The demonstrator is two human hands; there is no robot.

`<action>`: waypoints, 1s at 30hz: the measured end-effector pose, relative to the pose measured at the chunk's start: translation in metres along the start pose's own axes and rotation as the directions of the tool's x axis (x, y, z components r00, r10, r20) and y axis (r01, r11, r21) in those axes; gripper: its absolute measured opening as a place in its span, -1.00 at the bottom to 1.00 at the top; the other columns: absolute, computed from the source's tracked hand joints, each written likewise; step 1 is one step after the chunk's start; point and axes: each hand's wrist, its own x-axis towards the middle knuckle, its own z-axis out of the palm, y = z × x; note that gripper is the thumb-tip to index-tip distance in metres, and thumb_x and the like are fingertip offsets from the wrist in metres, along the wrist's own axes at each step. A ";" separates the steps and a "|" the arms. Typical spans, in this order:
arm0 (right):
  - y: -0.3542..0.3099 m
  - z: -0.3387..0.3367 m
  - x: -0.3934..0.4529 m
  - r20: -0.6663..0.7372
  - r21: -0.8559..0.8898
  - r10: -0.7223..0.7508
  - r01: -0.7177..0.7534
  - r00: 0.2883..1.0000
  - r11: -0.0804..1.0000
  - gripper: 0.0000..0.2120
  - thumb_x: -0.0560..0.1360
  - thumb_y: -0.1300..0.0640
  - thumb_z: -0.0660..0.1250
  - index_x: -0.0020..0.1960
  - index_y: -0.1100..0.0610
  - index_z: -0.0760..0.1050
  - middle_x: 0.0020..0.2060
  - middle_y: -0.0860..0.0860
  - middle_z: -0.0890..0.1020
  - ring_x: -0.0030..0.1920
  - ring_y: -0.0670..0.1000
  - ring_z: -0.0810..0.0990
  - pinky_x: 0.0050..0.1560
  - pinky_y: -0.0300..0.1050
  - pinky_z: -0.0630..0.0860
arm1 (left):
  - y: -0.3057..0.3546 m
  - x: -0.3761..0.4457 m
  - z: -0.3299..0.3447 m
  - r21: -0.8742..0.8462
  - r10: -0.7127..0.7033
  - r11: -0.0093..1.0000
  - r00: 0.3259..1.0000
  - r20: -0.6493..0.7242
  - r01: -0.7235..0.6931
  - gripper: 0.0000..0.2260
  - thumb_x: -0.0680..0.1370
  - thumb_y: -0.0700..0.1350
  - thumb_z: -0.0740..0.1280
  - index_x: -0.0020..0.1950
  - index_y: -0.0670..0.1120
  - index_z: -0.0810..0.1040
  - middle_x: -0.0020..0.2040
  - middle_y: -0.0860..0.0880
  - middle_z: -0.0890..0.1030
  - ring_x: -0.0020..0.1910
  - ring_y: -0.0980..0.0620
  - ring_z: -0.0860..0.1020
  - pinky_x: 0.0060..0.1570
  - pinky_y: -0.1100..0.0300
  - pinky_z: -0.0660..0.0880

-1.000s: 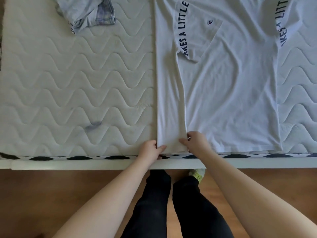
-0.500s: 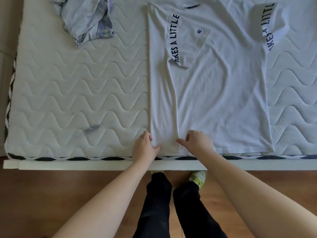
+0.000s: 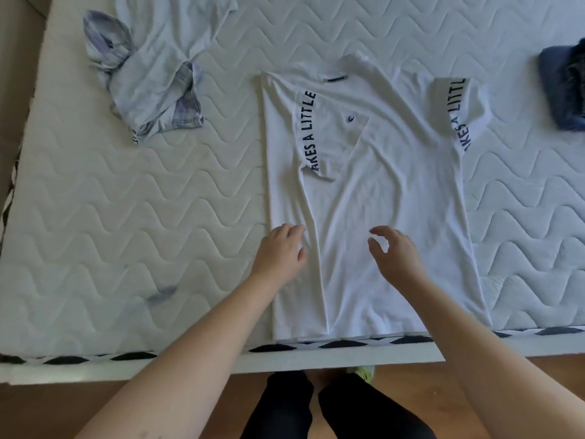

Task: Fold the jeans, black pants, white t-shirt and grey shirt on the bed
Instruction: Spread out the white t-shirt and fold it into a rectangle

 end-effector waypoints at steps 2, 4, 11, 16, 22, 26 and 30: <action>-0.003 -0.012 0.008 -0.023 0.003 -0.002 0.002 1.000 1.000 -0.72 0.60 0.04 0.23 0.29 0.05 0.49 0.19 0.01 0.57 0.19 0.05 0.47 0.10 -0.15 0.33 | 0.008 0.017 -0.011 0.036 0.063 0.997 0.998 -0.010 -0.062 -0.57 0.55 -0.06 0.25 0.42 -0.09 0.40 0.30 -0.07 0.47 0.30 -0.08 0.42 0.18 0.06 0.35; -0.004 -0.023 0.020 -0.037 0.010 -0.011 0.011 0.999 1.000 -0.71 0.60 0.05 0.24 0.29 0.06 0.48 0.18 0.03 0.57 0.21 0.06 0.47 0.12 -0.16 0.32 | 0.019 0.037 -0.018 0.073 0.117 0.991 0.993 -0.006 -0.117 -0.55 0.56 -0.05 0.24 0.45 -0.08 0.36 0.36 -0.07 0.43 0.34 -0.08 0.38 0.24 0.05 0.33; 0.029 -0.058 0.094 -0.081 0.051 -0.003 0.007 0.997 0.999 -0.69 0.59 0.05 0.25 0.32 0.06 0.46 0.22 0.04 0.56 0.21 0.05 0.47 0.18 -0.13 0.33 | 0.082 0.118 -0.006 0.151 0.220 0.965 0.975 -0.014 -0.215 -0.50 0.56 -0.04 0.23 0.50 -0.07 0.29 0.44 -0.11 0.34 0.45 -0.08 0.26 0.33 0.05 0.21; 0.068 -0.097 0.151 -0.101 0.051 0.035 -0.030 0.994 0.998 -0.64 0.59 0.02 0.24 0.37 0.03 0.41 0.24 0.01 0.54 0.21 0.07 0.49 0.10 -0.11 0.35 | 0.137 0.185 0.016 0.231 0.218 0.945 0.972 0.085 -0.232 -0.45 0.58 -0.02 0.20 0.56 -0.03 0.16 0.54 -0.11 0.19 0.52 -0.07 0.12 0.41 0.02 0.10; 0.102 -0.149 0.219 -0.152 0.178 0.218 -0.190 0.964 0.965 -0.46 0.56 0.07 0.25 0.50 0.12 0.22 0.37 0.13 0.41 0.35 0.16 0.39 0.31 -0.02 0.31 | 0.190 0.259 0.033 0.306 0.164 0.922 0.956 0.244 -0.236 -0.33 0.56 0.10 0.29 0.58 0.08 0.04 0.59 -0.07 0.03 0.55 -0.08 0.02 0.47 -0.04 0.05; 0.113 -0.168 0.259 -0.078 0.363 0.365 -0.314 0.928 0.877 -0.37 0.55 0.02 0.26 0.55 0.11 0.11 0.30 0.06 0.48 0.13 0.06 0.55 0.11 0.03 0.50 | 0.206 0.296 0.041 0.357 0.141 0.896 0.933 0.330 -0.262 -0.24 0.52 0.14 0.35 0.59 0.12 -0.03 0.61 0.02 -0.11 0.57 -0.06 -0.06 0.49 -0.06 0.04; 0.118 -0.172 0.286 -0.011 0.565 0.456 -0.370 0.890 0.737 -0.40 0.53 0.09 0.27 0.51 0.13 0.17 0.03 0.03 0.58 -0.18 -0.08 0.51 -0.22 -0.15 0.40 | 0.217 0.326 0.043 0.351 0.159 0.897 0.937 0.310 -0.269 -0.24 0.52 0.15 0.34 0.58 0.13 -0.05 0.61 0.01 -0.13 0.57 -0.06 -0.07 0.50 -0.07 0.04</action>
